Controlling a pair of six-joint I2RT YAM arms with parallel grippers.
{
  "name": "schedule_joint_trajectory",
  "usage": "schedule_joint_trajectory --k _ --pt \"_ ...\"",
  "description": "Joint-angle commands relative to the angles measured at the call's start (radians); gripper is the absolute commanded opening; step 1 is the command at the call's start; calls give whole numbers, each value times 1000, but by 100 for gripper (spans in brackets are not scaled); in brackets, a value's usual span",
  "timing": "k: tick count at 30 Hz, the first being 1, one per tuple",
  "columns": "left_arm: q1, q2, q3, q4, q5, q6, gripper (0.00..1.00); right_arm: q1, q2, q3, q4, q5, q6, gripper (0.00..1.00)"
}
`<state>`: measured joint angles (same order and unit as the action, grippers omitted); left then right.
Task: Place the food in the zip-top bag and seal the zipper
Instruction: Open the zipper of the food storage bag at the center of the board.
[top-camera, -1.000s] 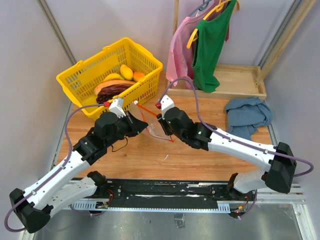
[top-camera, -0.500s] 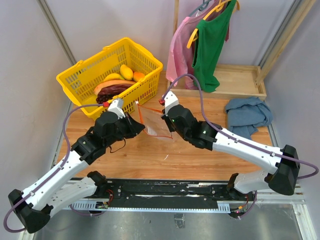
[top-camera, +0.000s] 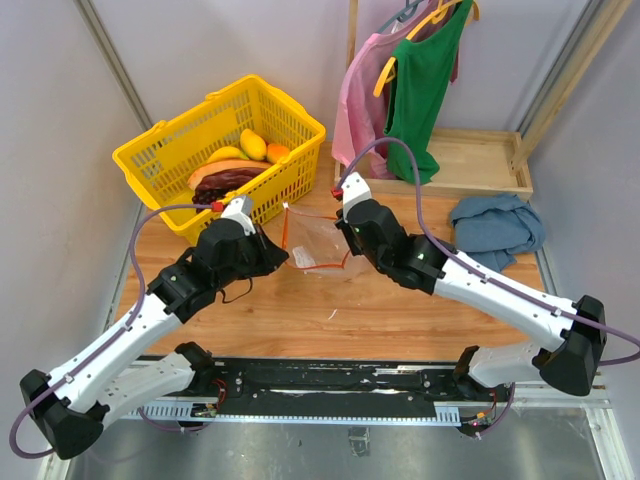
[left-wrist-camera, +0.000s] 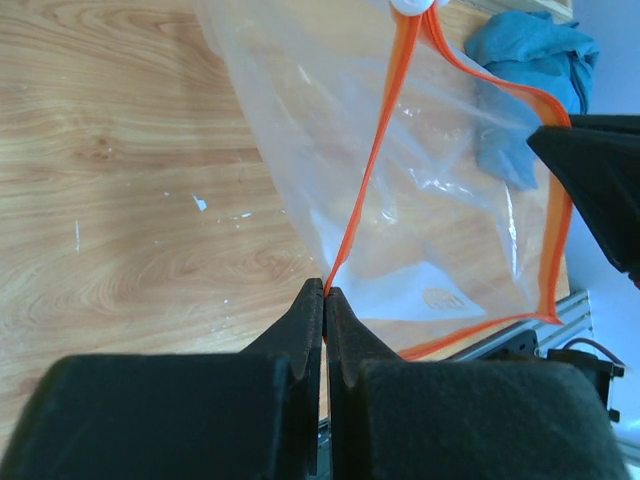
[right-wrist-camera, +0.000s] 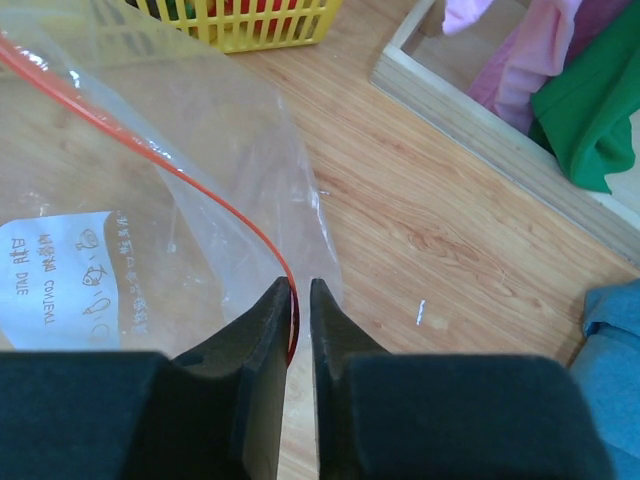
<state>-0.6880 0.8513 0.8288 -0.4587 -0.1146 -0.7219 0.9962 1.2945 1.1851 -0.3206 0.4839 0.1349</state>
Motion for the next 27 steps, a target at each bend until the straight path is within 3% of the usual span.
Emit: schedule_joint_trajectory --k 1,7,10,13,17,22,27 --pt "-5 12 23 49 75 31 0 -26 -13 -22 -5 -27 57 18" --pt "-5 52 44 95 195 50 0 -30 7 -31 35 -176 87 29" --pt "-5 57 42 125 229 42 0 -29 17 -22 53 -255 96 40" --pt "-6 47 35 147 238 38 0 -31 25 -10 51 -272 93 50" --pt "-5 49 37 178 239 43 0 -41 45 0 43 -271 77 54" --pt "-5 81 63 152 230 54 0 -54 76 16 15 -243 77 53" --pt "-6 88 70 73 127 35 0 -55 69 54 -73 -134 58 31"
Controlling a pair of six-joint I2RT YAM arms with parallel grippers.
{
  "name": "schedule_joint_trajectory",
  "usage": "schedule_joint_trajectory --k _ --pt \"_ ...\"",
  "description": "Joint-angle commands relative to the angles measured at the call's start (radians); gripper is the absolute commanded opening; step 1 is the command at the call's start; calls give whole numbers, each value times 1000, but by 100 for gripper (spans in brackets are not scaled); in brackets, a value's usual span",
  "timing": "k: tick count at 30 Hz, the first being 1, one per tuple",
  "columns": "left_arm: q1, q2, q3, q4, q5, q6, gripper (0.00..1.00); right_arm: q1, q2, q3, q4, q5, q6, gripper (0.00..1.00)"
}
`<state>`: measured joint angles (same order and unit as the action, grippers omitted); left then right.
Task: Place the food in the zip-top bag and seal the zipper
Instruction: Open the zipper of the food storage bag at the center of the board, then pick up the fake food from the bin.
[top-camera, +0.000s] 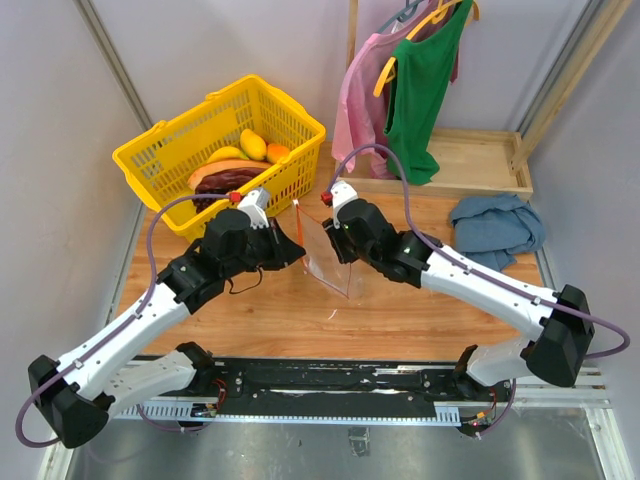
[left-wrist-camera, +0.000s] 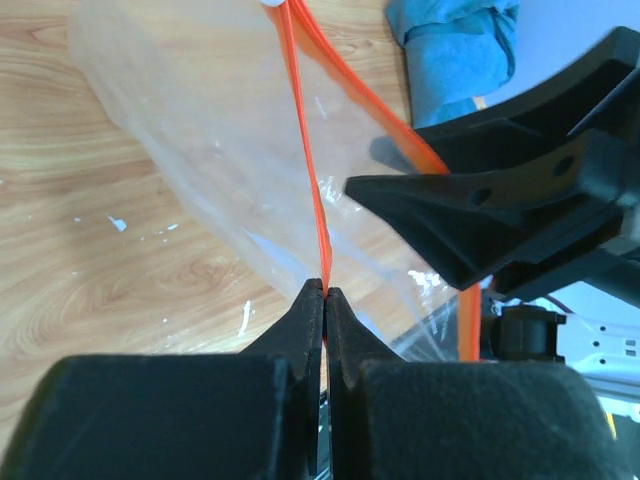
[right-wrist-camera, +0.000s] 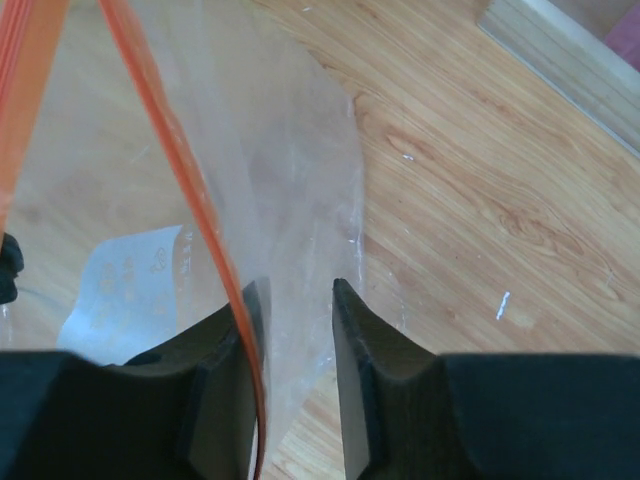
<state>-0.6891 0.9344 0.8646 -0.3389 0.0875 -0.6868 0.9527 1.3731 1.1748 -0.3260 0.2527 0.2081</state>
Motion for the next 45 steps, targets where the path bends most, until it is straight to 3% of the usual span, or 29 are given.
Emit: schedule_joint_trajectory --k 1,10,17,28,38,45 --pt "-4 8 39 -71 -98 -4 0 -12 -16 77 -84 103 -22 28" --pt "-5 8 97 -262 -311 11 0 -38 -45 146 -197 280 -72 8" --pt "-4 8 79 -233 -401 48 0 -124 -86 110 -225 283 -49 7" --pt "-4 99 -91 82 -293 14 0 -143 -77 60 -171 131 -17 1" --pt "-3 176 -144 237 -210 -4 1 -123 -14 87 -190 235 -24 1" --pt "-3 83 -147 292 -157 19 23 -83 54 143 -250 336 -13 1"
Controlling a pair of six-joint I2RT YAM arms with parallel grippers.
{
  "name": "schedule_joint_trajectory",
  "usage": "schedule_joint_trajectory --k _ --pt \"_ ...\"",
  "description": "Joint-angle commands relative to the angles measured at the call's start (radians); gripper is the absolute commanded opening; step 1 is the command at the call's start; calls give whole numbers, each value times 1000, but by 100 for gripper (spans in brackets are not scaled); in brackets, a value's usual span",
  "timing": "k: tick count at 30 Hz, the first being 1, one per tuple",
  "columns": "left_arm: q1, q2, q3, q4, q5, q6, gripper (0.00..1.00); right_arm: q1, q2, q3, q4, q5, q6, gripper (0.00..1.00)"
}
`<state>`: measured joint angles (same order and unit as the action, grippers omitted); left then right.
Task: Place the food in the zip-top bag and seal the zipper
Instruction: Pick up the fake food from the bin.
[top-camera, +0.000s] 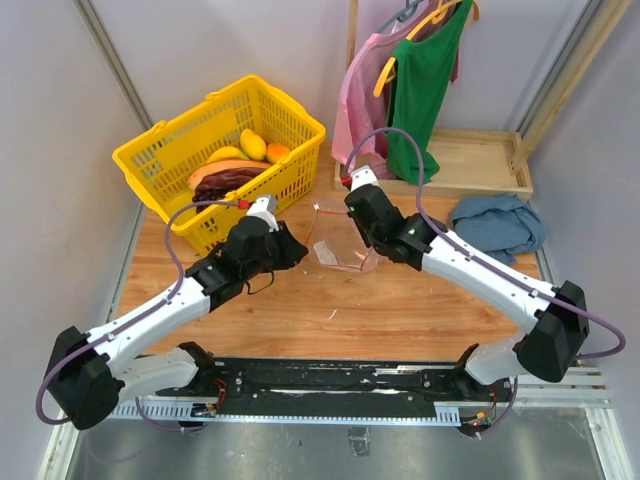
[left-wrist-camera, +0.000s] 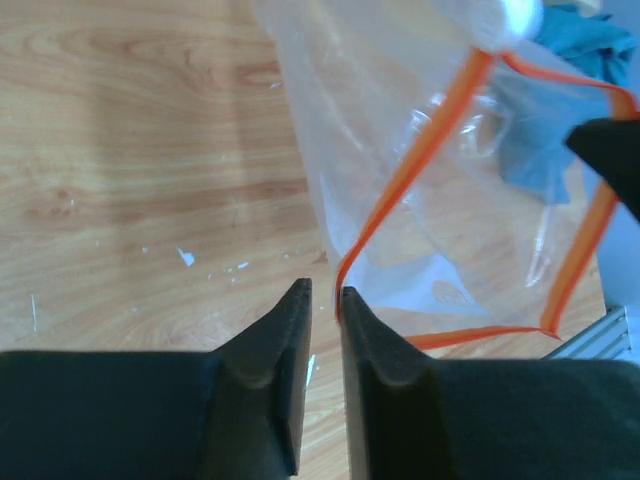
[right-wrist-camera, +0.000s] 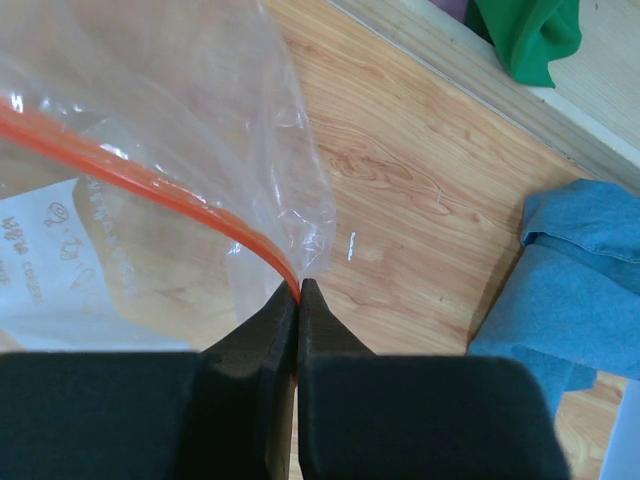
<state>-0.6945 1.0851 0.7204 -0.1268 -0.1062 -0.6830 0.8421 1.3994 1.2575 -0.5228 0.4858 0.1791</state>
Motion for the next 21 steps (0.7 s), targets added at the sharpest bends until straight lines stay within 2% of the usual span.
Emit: schedule_joint_trajectory --k 1,3,6,12,18,21 --pt "2 -82 4 72 37 21 29 32 34 69 -63 126 20 1" --pt "1 -103 22 54 37 33 44 38 42 82 -71 158 28 1" --pt "3 -123 65 22 44 55 56 46 48 104 -90 187 41 1" --pt "22 -119 219 -100 -18 167 71 72 47 145 -130 239 44 1" --pt "161 -70 399 -234 -44 302 80 74 45 161 -150 257 44 1" --pt "248 -21 485 -297 -8 354 83 74 47 155 -146 248 41 1"
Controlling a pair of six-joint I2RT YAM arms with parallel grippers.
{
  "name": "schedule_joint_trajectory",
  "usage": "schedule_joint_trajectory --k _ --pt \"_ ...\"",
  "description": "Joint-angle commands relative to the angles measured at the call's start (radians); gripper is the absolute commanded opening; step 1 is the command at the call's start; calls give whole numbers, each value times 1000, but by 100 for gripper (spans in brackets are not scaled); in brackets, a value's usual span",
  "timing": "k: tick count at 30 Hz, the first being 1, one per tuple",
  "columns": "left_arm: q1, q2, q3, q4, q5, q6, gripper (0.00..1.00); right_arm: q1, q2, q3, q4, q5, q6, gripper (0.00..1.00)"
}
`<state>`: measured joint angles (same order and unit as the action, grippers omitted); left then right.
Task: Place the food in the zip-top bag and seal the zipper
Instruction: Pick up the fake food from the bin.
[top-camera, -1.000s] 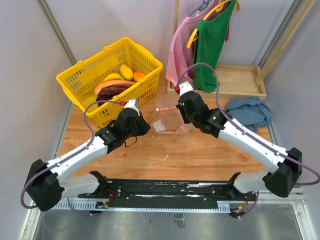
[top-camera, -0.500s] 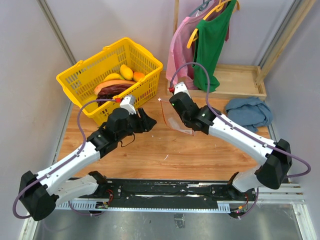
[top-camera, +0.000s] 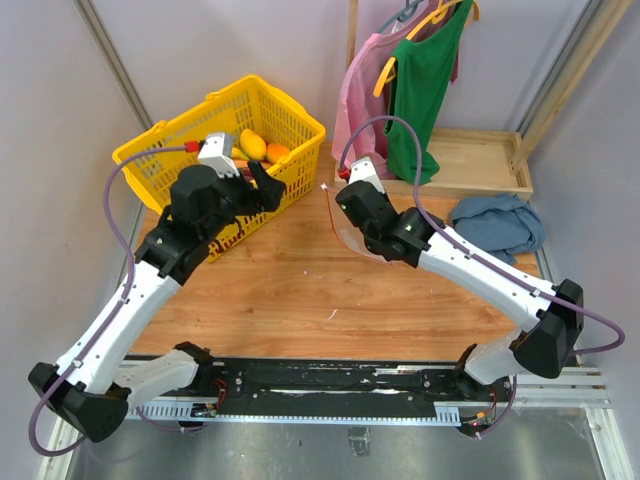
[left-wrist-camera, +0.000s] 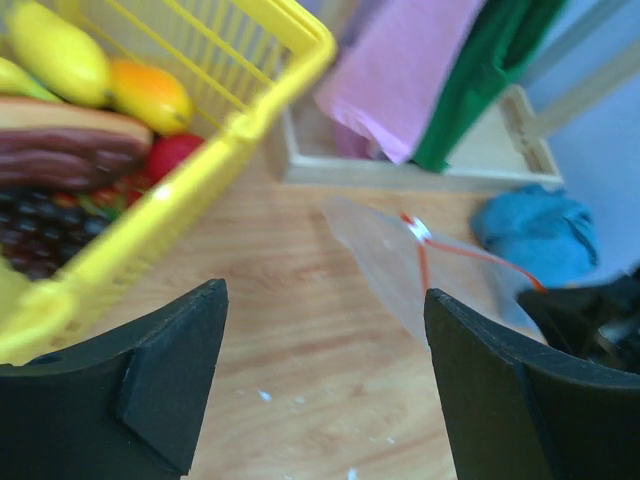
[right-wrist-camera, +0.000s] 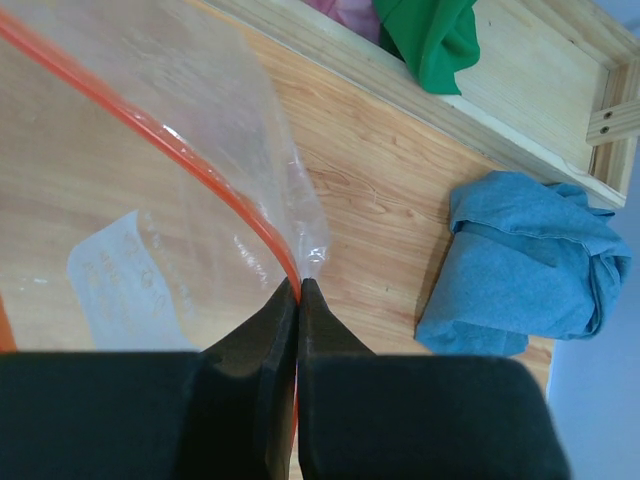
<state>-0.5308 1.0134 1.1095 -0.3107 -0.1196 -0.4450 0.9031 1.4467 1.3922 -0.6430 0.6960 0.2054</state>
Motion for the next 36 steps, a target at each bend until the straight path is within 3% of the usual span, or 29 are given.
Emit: schedule_joint_trajectory --k 1,7,11,19,30,36 --pt "114 66 121 -132 14 133 84 13 4 22 -28 36 14 1" --pt "297 160 207 -153 41 225 95 13 9 18 -29 24 10 1" --pt "462 263 253 -164 173 249 96 13 4 9 -16 19 0 1" --pt "671 504 326 -126 385 337 98 11 -14 -40 31 -4 -33 1" --pt "726 785 474 -14 408 503 98 12 -25 -82 86 -62 -57 1" --pt "728 944 613 -53 457 631 99 12 -40 -101 107 -79 -74 2"
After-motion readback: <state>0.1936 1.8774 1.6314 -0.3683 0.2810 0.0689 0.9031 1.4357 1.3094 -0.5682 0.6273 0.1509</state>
